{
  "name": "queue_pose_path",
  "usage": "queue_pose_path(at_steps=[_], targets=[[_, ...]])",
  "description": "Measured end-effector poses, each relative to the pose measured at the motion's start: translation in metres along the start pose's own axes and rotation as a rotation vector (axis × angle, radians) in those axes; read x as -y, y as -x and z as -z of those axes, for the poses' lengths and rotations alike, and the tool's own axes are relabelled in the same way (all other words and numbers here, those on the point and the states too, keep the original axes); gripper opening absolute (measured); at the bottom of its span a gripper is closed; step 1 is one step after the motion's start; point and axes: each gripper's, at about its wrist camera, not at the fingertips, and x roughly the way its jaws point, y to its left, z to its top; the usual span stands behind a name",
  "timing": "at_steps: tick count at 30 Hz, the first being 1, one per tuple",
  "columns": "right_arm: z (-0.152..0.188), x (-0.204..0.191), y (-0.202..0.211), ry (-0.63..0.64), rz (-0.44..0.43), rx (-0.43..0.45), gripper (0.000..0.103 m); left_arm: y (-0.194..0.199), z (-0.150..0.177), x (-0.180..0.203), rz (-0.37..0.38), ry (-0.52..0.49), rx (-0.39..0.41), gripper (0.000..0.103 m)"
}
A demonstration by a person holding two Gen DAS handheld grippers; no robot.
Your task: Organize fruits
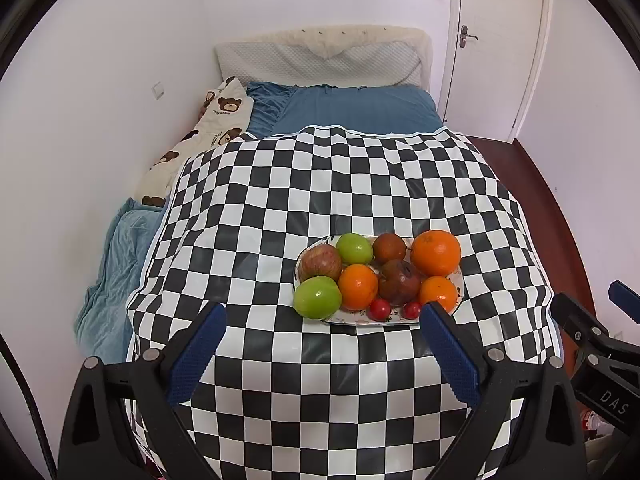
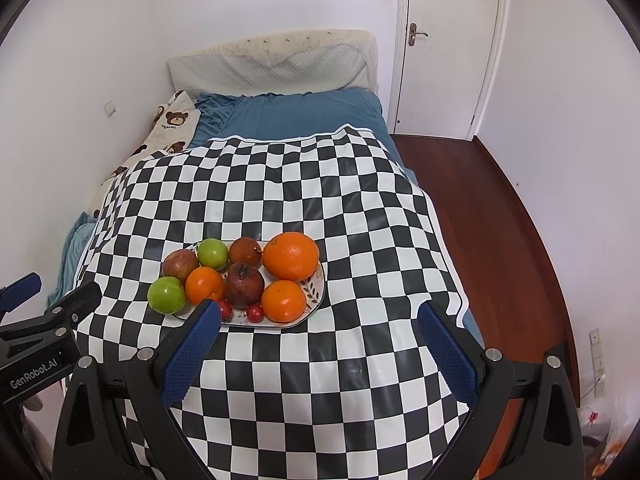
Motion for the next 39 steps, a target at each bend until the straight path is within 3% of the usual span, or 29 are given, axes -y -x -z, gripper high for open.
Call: queue_pose_path(at_steps=[39], targets=[[0.007,0.003,0.001,-0.006,-0.001,-0.01,0.101,0.002,0.012,-0.003,0.014,-0.003,-0.01,0.099]])
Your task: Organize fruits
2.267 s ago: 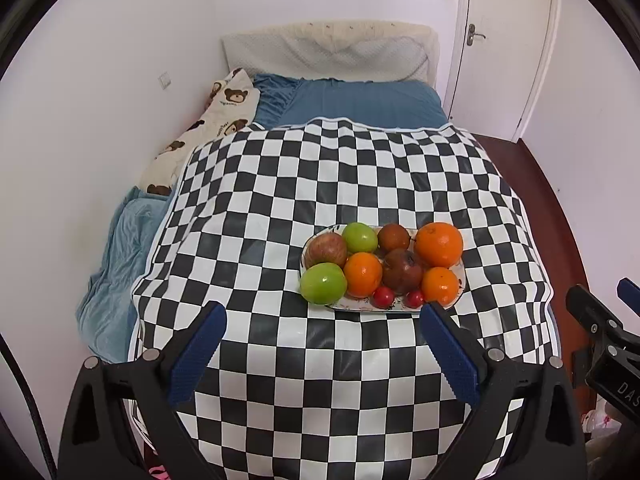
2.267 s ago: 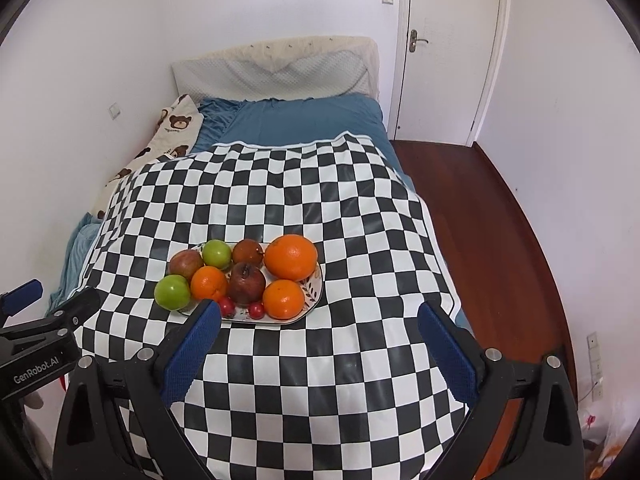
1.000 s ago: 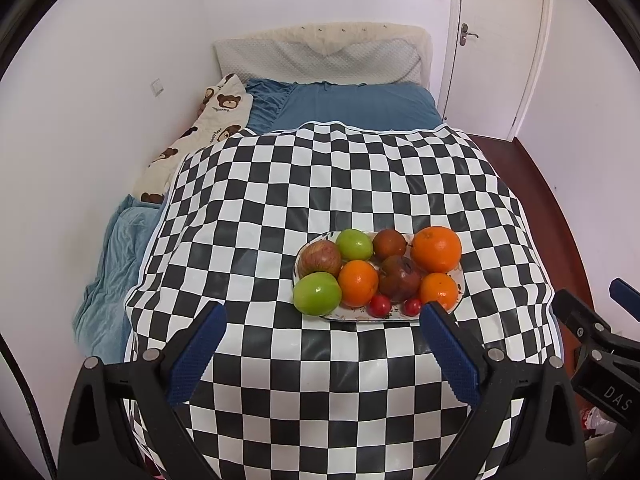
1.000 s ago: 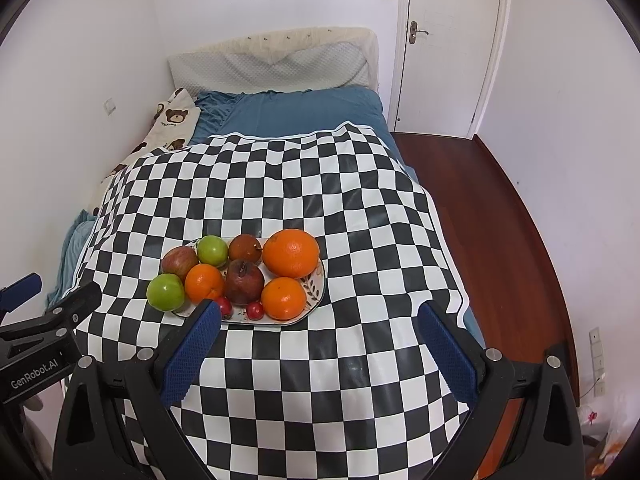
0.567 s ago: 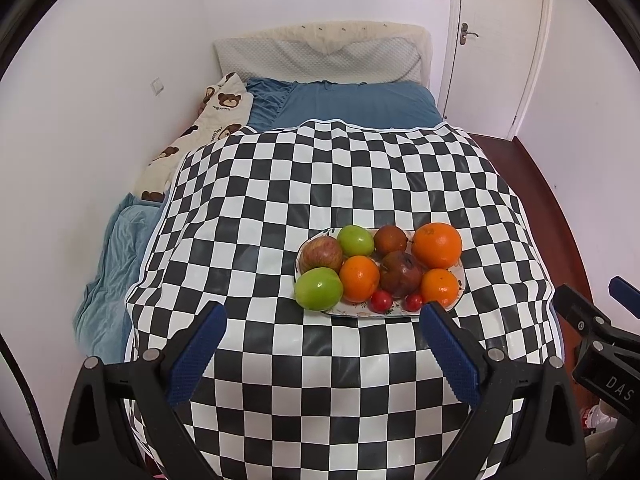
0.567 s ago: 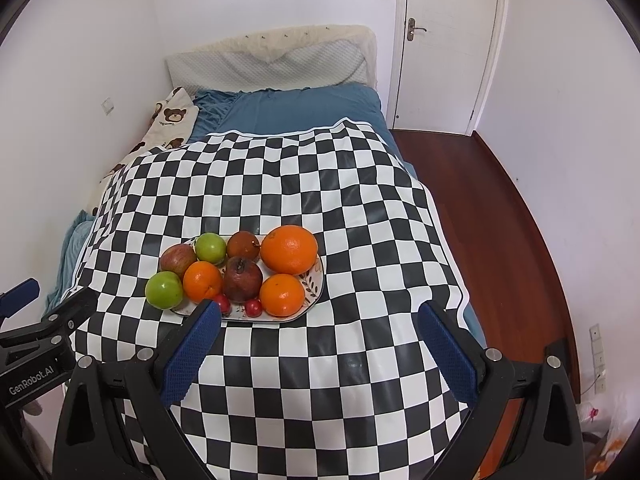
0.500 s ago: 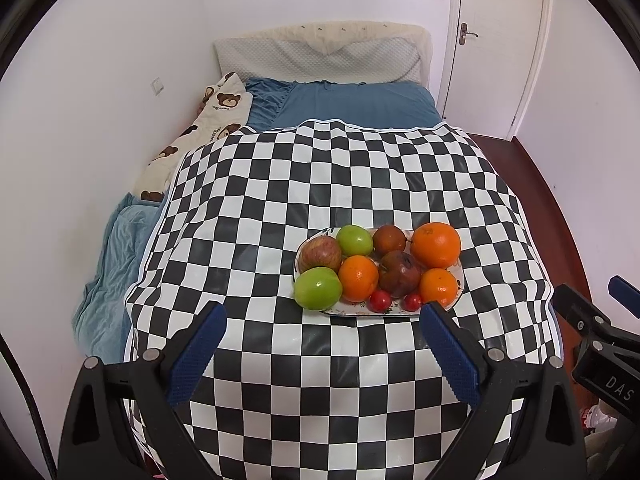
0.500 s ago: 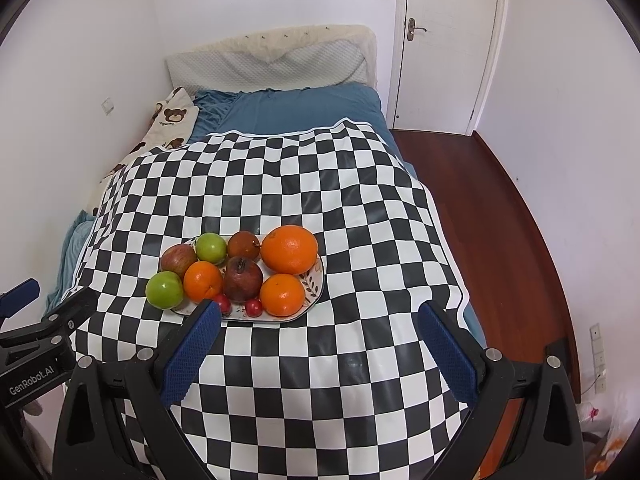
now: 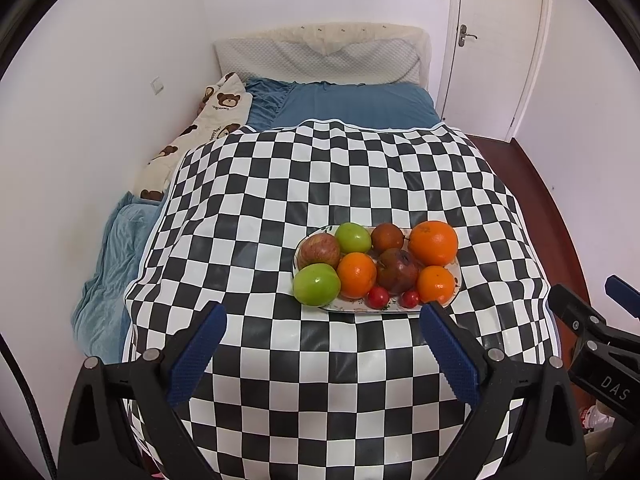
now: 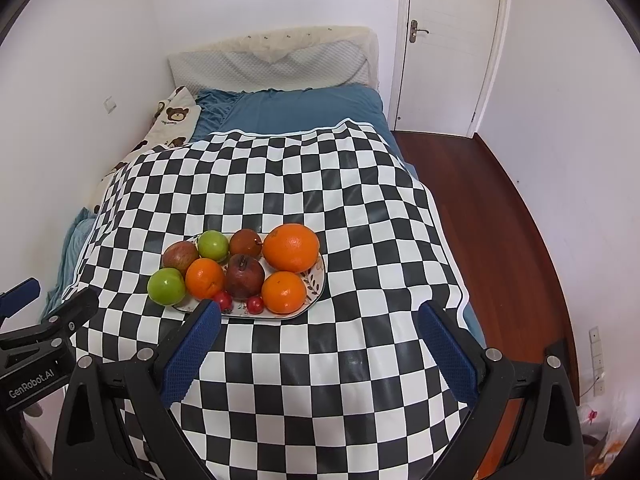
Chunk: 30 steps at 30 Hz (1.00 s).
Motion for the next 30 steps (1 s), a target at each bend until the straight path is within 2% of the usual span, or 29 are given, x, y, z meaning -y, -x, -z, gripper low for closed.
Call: queue_pose_path(at_steps=[30], targets=[[-0.0018,0.0015,0.0085,-0.007,-0.006,0.016,0.101,0.0099,-0.0033,0.0015,0.005,0.008,0.013,0.099]])
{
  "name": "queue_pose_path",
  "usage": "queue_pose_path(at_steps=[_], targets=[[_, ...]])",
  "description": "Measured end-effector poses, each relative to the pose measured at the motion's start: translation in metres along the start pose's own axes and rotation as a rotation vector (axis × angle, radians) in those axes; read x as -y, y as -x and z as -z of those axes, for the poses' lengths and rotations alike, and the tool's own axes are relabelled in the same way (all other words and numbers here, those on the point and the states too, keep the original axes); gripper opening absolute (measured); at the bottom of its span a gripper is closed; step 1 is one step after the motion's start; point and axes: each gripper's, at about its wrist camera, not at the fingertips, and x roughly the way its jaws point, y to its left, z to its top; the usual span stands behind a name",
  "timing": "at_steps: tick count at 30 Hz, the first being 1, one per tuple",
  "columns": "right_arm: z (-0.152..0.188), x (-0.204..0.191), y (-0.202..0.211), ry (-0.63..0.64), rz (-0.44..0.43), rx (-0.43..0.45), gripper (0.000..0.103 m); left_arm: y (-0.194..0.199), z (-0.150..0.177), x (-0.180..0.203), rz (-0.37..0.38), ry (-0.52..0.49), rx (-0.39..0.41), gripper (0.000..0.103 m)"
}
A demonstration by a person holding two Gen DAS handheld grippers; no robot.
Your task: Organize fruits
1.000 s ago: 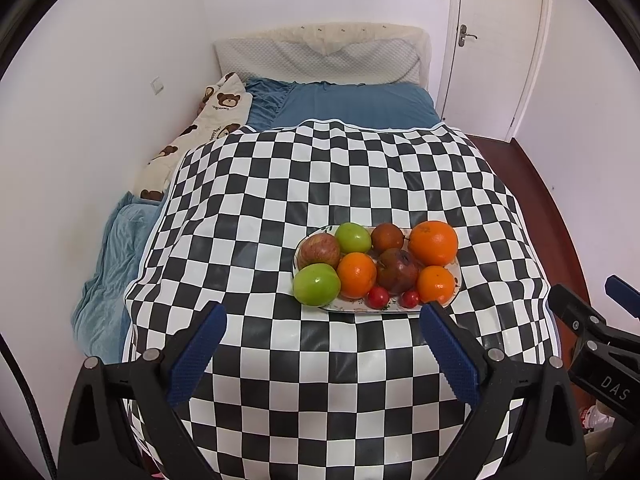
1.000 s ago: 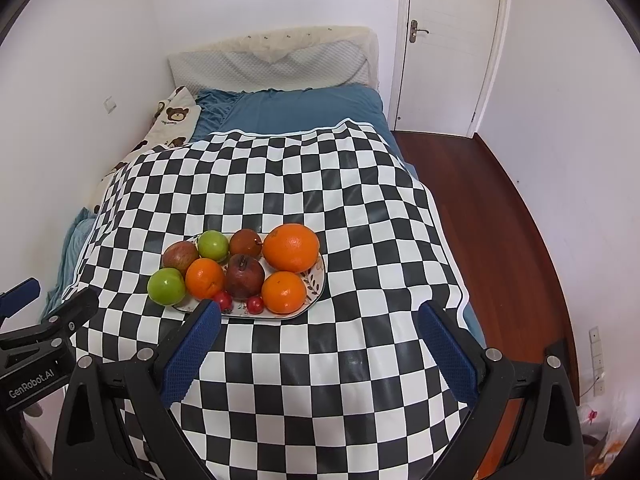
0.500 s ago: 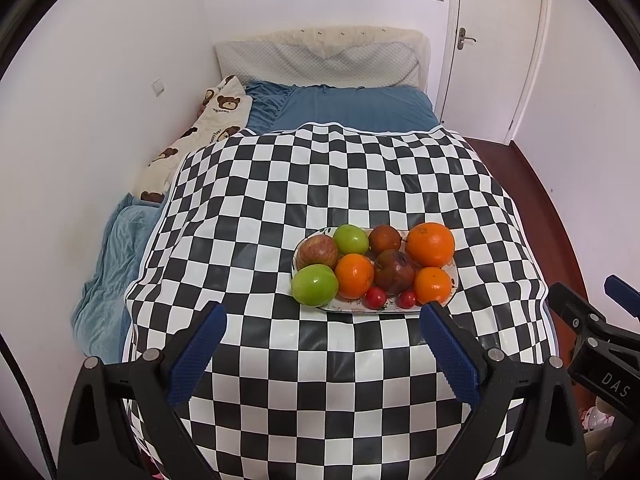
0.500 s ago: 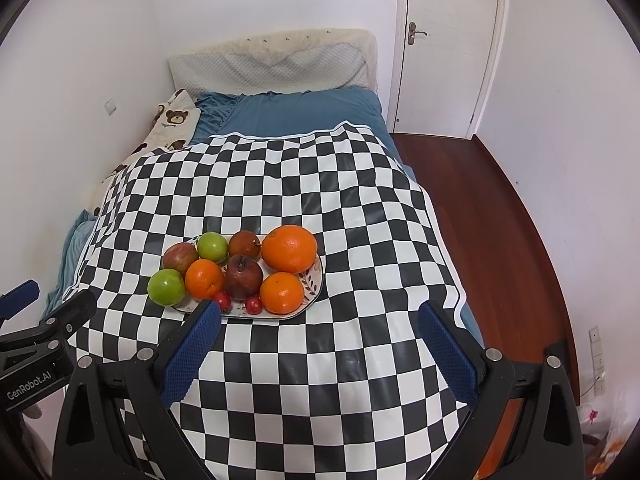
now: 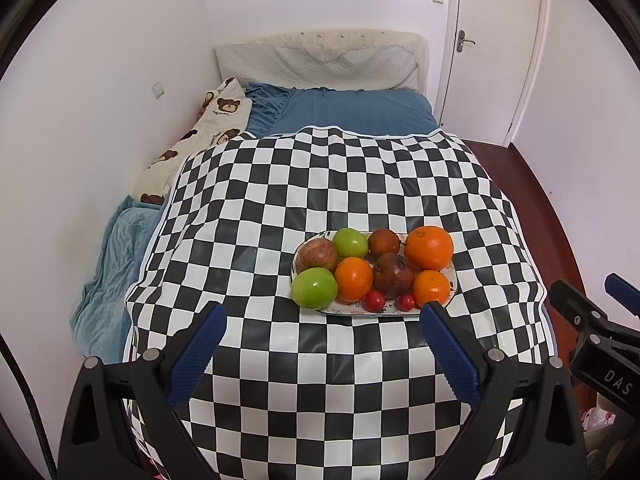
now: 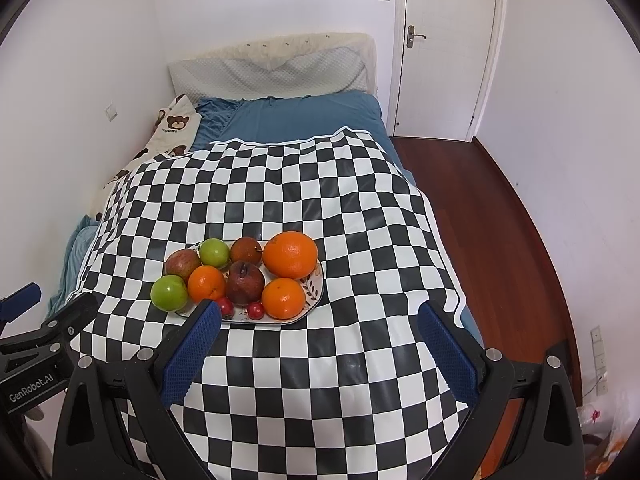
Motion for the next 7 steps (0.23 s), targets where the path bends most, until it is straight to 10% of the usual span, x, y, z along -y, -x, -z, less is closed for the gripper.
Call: queue_pose_path(at_steps=[7], targets=[[-0.0005,0.0004,0.0014,-0.006,-0.002,-0.002,0.101,0.0013,-0.0017,-0.0017,0.0,0.004,0.006,0.099]])
